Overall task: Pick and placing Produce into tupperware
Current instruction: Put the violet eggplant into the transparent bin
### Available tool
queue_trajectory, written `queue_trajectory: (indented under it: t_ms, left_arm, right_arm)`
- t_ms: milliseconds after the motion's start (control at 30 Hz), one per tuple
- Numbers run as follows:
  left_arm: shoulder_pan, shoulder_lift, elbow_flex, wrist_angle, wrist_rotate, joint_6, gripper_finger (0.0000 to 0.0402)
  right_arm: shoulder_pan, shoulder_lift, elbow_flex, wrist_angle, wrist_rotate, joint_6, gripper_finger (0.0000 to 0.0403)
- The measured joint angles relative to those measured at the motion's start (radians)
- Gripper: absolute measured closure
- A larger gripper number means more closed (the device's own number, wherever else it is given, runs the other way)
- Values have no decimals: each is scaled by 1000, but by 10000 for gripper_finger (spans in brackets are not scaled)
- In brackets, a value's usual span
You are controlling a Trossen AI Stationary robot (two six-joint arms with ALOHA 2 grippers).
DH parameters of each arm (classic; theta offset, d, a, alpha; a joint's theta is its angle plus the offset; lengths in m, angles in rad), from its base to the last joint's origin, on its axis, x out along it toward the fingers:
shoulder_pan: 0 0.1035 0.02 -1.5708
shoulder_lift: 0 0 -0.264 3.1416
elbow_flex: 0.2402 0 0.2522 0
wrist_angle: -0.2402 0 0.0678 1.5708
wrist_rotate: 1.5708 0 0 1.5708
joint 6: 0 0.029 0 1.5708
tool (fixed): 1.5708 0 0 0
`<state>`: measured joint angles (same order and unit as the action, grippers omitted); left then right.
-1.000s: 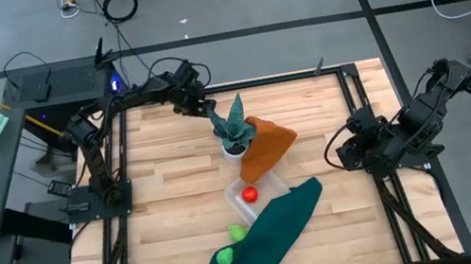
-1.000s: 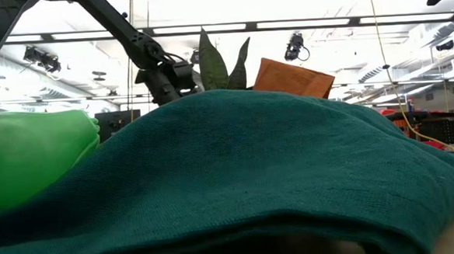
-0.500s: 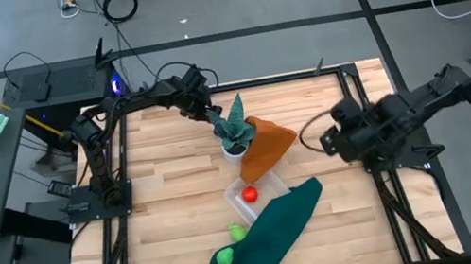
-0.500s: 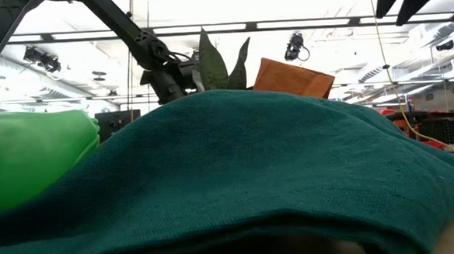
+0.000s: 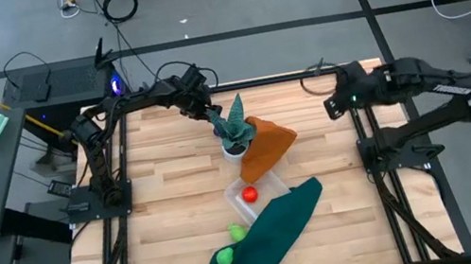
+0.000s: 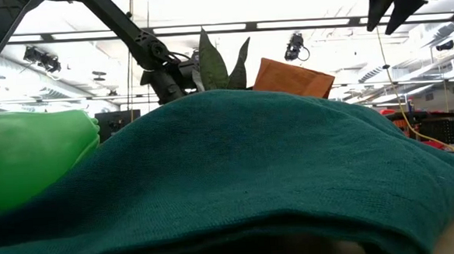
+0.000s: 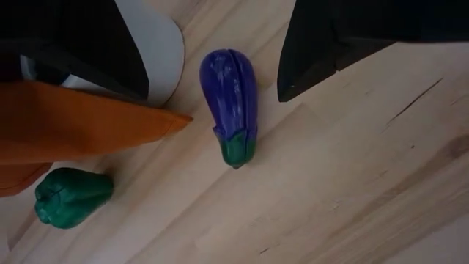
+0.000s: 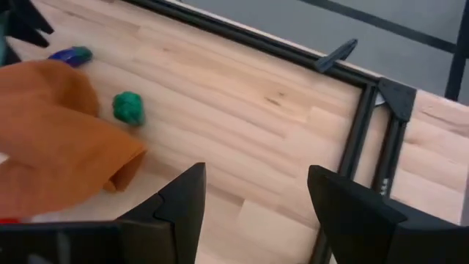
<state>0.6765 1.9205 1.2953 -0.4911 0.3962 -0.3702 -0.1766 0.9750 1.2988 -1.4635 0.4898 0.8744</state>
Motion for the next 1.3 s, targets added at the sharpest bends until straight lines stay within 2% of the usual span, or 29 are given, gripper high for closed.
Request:
queue_trajectory:
  t_ms: [167, 333, 600, 767, 900, 1033, 1200, 1300]
  left_arm:
    - [0, 0, 0, 0, 0, 0, 93]
    - [0, 0, 0, 0, 0, 0, 91]
    - [0, 0, 0, -4, 0, -1, 92]
    - [0, 0, 0, -23, 0, -1, 91]
    - [0, 0, 0, -23, 0, -3, 91]
    - [0, 0, 0, -23, 0, -3, 90]
    - [0, 0, 0, -23, 0, -3, 90]
    - [0, 0, 0, -23, 0, -3, 90]
  right_arm:
    - [-202, -17, -70, 136, -134, -180, 201]
    - [-405, -9, -198, 288, -233, -297, 201]
    - [-664, 16, -379, 552, -538, -360, 201]
    - [-751, 27, -423, 701, -716, -340, 201]
    - [-797, 29, -427, 775, -763, -318, 201]
    - [-852, 45, -427, 787, -820, -319, 201]
    - [-911, 108, -427, 783, -1070, -323, 201]
    - [-916, 150, -427, 781, -1087, -331, 201]
